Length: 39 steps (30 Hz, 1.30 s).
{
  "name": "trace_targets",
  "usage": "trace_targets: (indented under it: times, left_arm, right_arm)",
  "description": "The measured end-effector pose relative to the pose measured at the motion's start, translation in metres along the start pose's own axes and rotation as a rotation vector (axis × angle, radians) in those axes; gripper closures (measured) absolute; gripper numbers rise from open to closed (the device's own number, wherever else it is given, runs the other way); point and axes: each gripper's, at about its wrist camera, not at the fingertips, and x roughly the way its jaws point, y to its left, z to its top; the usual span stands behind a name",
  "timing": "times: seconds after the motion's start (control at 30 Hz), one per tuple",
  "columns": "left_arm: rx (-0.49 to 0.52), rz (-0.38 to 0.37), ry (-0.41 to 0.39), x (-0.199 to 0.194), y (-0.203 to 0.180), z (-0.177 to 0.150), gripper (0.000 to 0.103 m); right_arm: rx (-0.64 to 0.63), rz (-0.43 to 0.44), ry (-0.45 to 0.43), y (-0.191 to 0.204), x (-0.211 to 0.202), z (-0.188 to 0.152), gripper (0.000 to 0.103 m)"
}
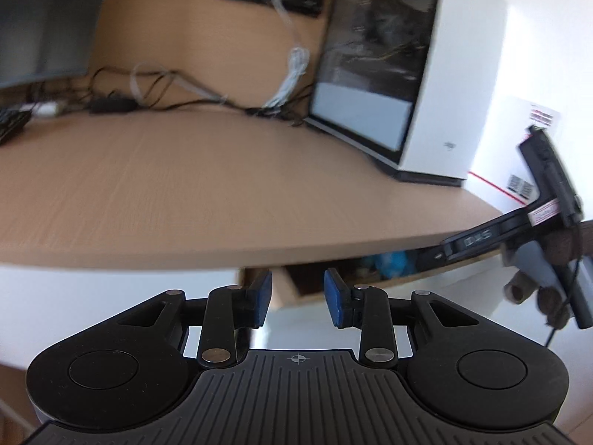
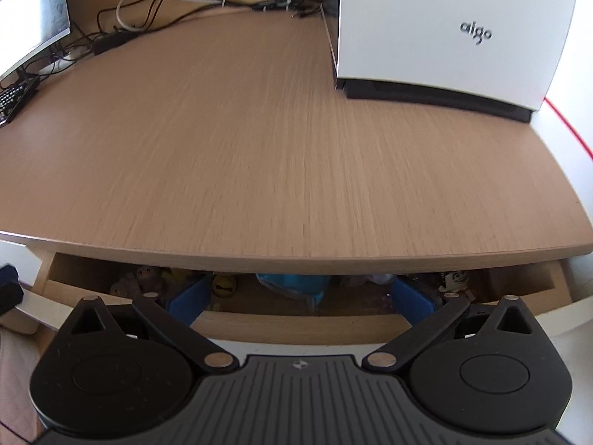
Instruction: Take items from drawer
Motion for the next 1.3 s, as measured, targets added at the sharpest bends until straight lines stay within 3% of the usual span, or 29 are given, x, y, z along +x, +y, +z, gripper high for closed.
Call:
trace_targets:
  times: [0.1, 0.27, 0.37, 0.5, 0.57, 0.73, 0.93, 1.07, 1.3]
  left_arm:
    - [0.024, -0.050, 0.045, 0.010, -0.016, 0.012, 0.069]
    - [0.043, -0.087, 0.185, 0.040, -0.040, 0.021, 0.069]
    - [0.056, -0.073, 0.265, 0.054, -0.051, 0.018, 0.069]
    - [0.082, -0.044, 0.345, 0.065, -0.062, 0.010, 0.069]
    - [0.047, -0.057, 0.415, 0.070, -0.061, 0.004, 0.068]
    - [0.027, -0.051, 0.432, 0.063, -0.064, -0.001, 0.078]
    - [-0.050, -0.082, 0.487, 0.068, -0.053, 0.003, 0.081]
    - [-0.036, -0.092, 0.483, 0.059, -0.053, -0.003, 0.081]
    - [0.024, -0.155, 0.505, 0.032, -0.067, -0.019, 0.081]
  right_arm:
    - [-0.003, 0.017, 0.007, -0.002, -0.005, -0.006, 0.000]
    - [-0.007, 0.061, 0.005, -0.007, -0.019, -0.023, 0.000]
    - [-0.050, 0.094, 0.008, -0.006, -0.033, -0.039, 0.000]
    - [-0.061, 0.063, -0.012, -0.004, -0.052, -0.060, 0.000]
    - [-0.057, 0.076, -0.008, -0.005, -0.057, -0.065, 0.000]
    - [0.033, 0.062, -0.061, -0.021, -0.063, -0.072, 0.000]
    - [-0.002, -0.044, -0.009, -0.032, -0.041, -0.063, 0.000]
    - [0.030, -0.006, 0.083, -0.039, -0.023, -0.059, 0.000]
    - [0.001, 0.010, 0.119, -0.041, -0.037, -0.075, 0.000]
